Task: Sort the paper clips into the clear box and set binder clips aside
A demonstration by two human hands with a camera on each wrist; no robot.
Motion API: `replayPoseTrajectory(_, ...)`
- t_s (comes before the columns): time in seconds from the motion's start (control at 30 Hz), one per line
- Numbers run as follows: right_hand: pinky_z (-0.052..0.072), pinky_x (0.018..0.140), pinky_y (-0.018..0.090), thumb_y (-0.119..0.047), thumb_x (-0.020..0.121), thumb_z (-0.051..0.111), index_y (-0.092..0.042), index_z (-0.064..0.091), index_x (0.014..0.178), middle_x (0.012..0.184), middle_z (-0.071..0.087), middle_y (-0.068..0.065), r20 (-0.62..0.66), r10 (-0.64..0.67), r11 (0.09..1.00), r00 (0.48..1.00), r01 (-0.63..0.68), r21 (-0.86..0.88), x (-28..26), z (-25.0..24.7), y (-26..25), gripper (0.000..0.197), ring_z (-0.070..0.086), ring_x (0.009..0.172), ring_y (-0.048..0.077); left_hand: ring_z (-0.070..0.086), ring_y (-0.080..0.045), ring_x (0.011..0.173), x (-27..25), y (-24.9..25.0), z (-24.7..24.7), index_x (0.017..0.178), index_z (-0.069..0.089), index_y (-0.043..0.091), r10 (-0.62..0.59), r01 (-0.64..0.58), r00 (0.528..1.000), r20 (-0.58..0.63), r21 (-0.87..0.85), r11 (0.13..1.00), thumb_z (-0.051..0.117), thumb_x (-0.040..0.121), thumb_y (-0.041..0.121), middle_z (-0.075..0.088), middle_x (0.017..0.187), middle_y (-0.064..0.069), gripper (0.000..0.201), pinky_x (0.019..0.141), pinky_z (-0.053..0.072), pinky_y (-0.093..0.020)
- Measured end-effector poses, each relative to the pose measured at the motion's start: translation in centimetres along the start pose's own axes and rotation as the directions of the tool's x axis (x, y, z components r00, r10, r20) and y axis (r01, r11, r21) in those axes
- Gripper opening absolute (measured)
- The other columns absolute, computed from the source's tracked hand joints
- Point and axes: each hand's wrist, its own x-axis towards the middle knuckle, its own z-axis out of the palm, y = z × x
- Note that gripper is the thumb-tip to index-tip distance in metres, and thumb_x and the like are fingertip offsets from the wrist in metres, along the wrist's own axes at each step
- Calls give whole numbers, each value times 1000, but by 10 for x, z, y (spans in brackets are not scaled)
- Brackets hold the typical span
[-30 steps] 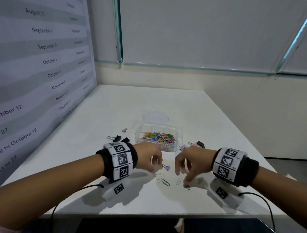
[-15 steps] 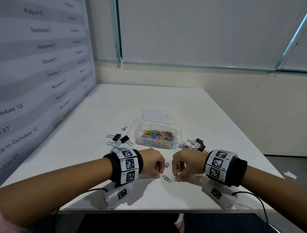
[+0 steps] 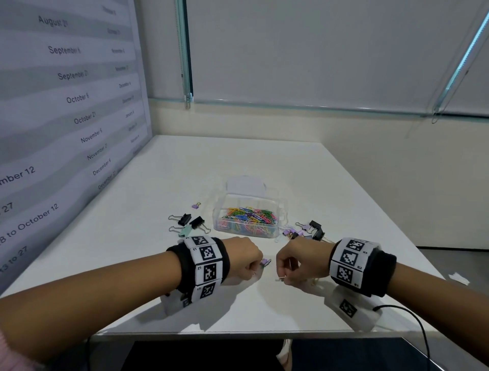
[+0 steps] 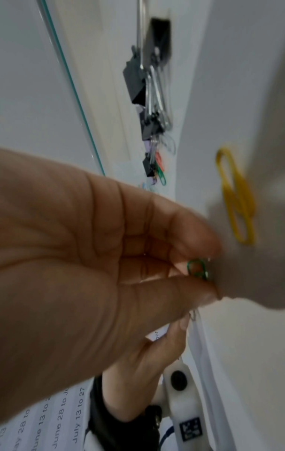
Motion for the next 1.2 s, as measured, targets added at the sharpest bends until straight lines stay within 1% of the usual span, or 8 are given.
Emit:
replayPoseTrajectory(0.1,45,69,19,-20,80,65,-17,68,86,81,64,-6,-25,34,999,999,-35,-14,-4,-3,10,7,57,74,8,58,-29,99,1,-3,-3,102,62,2,22,-26,997,-73,-58,998,50,89,12,65,108,-14,21,76,41,-31)
replayPoseTrajectory(0.27,40,59,5,-17,78,69,-17,71,84,80,69,-4,-72,85,996,994,-88,-28,-23,-20,31,7,53,63,1,58,-23,99,5,-3,-5,102,63,6,33,-62,981,-194,-145,988,52,92,19,66,107,-9,20,74,38,-26)
replayPoseTrajectory(0.4,49,70,20,-12,69,72,-31,71,78,74,71,-4,-27,119,992,993,-118,43,-35,-24,46,20,57,63,4,56,-20,101,14,3,-7,102,66,8,33,-66,964,-264,-115,991,53,92,22,63,110,-7,22,73,32,-20)
replayPoseTrajectory(0.63,38,57,6,-9,66,78,-19,77,88,53,61,-20,-46,82,984,996,-73,164,-33,-7,46,25,55,53,-6,60,-26,102,33,18,-12,99,68,5,-34,9,980,-194,-130,992,57,88,16,68,107,-10,20,82,46,-31)
replayPoseTrajectory(0.73,39,57,10,-12,69,76,-19,77,84,64,65,-13,-40,67,986,997,-60,155,-32,-5,47,17,55,56,-2,59,-29,103,38,23,-10,100,68,3,-22,1,984,-179,-114,994,56,89,13,66,109,-13,19,79,43,-29)
replayPoseTrajectory(0.9,52,74,30,-20,72,71,-21,71,78,83,72,4,13,98,994,995,-99,50,-28,-3,50,6,63,74,14,61,-28,102,39,26,-10,100,70,3,-2,-22,979,-205,-117,993,57,88,9,68,107,-13,19,73,38,-24)
replayPoseTrajectory(1.03,52,71,27,-19,72,68,-34,58,62,75,69,1,26,119,993,993,-119,1,-24,-4,48,20,65,74,18,64,-30,95,36,27,-9,94,71,0,-9,-33,975,-220,-186,982,56,87,10,71,100,-14,19,77,48,-28)
replayPoseTrajectory(1.2,47,66,19,-18,71,67,-34,53,58,65,60,-12,-157,137,989,978,-145,-41,-7,-24,44,25,57,63,9,59,-19,77,36,24,-11,85,70,5,-38,-15,981,-191,-266,964,69,76,10,72,89,-5,11,70,46,-24)
